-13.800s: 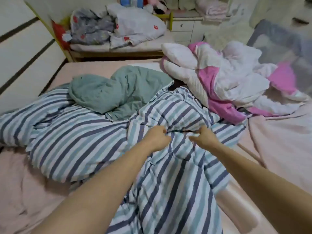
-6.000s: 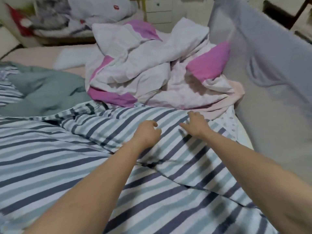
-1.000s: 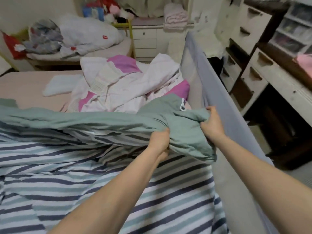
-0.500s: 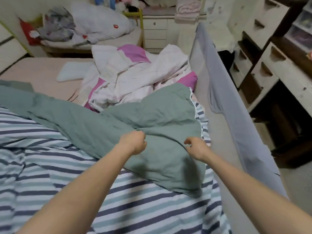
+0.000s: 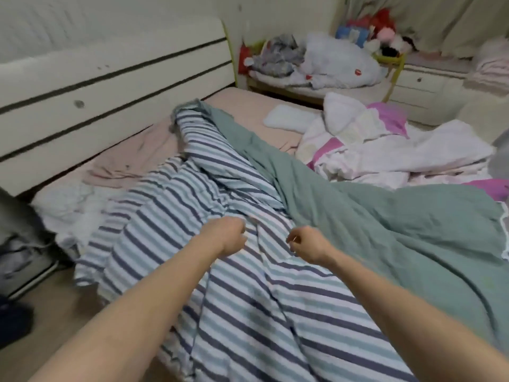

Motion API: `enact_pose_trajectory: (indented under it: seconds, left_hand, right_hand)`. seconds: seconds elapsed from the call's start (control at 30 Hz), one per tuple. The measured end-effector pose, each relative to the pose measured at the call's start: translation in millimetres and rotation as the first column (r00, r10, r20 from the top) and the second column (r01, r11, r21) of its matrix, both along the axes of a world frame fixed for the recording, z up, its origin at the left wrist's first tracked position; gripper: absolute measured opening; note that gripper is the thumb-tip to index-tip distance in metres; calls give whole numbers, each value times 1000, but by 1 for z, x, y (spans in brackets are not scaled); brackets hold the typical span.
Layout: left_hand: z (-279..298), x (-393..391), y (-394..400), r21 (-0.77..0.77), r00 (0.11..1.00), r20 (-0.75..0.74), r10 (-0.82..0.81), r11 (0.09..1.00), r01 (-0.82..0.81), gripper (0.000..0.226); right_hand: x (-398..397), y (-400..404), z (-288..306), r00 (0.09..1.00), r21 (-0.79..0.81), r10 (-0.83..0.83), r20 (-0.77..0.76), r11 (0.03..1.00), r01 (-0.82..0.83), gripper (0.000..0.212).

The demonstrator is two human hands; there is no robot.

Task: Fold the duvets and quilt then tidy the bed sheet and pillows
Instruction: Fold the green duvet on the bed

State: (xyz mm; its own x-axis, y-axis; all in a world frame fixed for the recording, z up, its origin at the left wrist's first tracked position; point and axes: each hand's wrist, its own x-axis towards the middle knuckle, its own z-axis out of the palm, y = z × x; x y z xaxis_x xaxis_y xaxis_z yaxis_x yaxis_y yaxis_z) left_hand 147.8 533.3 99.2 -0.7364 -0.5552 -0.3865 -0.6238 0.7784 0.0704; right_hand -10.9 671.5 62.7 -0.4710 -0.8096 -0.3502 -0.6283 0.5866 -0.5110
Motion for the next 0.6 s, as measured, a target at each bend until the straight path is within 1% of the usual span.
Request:
enact_pose_trajectory:
  seconds: [0.07, 0.13, 0.17, 0.23, 0.3, 0.4, 0.5, 0.6]
  left_hand:
    - [-5, 67, -44, 65, 995, -12, 103, 993, -102, 25]
    - [-8, 158, -100, 113, 982, -14, 189, 976, -186, 15]
    - [-9, 187, -118, 128, 978, -24, 209, 970, -205, 15]
    - [-2, 260, -154, 139, 954, -15, 300, 945, -295, 20]
    - [5, 321, -185, 148, 928, -9, 372, 918, -367, 21]
    - [9, 372, -220, 118, 899, -61, 434, 897, -425, 23]
    - [-1, 409, -254, 131, 862, -100, 496, 866, -483, 26]
    - [-34, 432, -286, 175, 834, -53, 549, 828, -533, 23]
  right_hand:
    - [52, -46, -1, 998, 14, 64, 9, 998, -64, 23]
    - [126, -109, -5, 988, 28, 151, 19, 988, -151, 24]
    - [148, -127, -4, 986, 24, 167, 26, 986, -167, 24]
    - [206, -170, -1, 974, 12, 221, 58, 975, -222, 24]
    - [260, -207, 2, 961, 14, 264, 78, 964, -266, 25]
    - [301, -243, 4, 944, 25, 327, 48, 944, -329, 26]
    - [326, -284, -3, 941, 51, 337, 38, 940, -338, 26]
    - [344, -330, -23, 939, 52, 342, 27, 938, -343, 26]
